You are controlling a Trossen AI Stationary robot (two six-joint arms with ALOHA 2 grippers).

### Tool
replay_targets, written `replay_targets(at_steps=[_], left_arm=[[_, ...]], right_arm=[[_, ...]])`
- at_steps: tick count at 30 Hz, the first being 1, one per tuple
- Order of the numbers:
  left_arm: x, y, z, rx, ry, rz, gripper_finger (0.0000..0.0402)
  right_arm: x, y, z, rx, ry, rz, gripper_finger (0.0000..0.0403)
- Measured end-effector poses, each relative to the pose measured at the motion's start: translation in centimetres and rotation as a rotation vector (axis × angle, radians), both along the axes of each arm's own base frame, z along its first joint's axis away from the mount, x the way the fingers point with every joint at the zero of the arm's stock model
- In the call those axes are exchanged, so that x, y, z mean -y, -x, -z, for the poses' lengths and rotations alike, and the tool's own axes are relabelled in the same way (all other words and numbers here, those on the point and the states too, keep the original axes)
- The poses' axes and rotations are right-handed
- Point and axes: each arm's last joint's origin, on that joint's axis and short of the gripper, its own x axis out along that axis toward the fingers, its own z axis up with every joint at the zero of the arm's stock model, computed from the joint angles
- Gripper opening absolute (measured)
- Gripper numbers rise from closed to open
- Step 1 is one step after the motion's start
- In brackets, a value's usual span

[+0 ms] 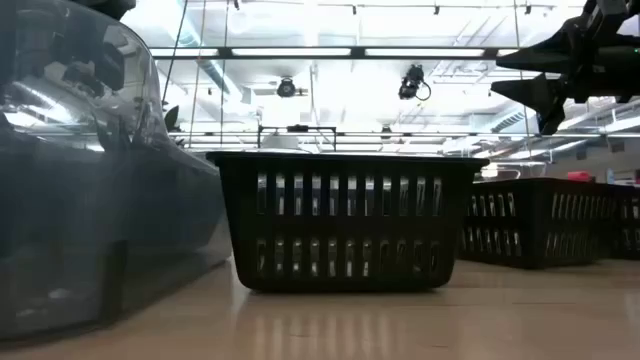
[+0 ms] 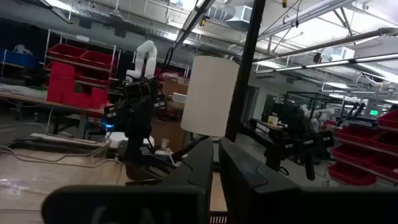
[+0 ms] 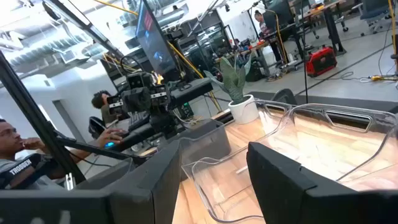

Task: Stack baskets by color

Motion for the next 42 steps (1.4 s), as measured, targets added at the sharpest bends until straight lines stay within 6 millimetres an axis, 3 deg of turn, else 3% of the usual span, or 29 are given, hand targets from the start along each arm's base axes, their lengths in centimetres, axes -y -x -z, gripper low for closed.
replay_targets(at_steps=[42], left_arm=[[0.00,0.00,0.00,0.000,0.000,0.000,0.0033]], right_arm=[[0.00,0.00,0.00,0.000,0.000,0.000,0.0188]])
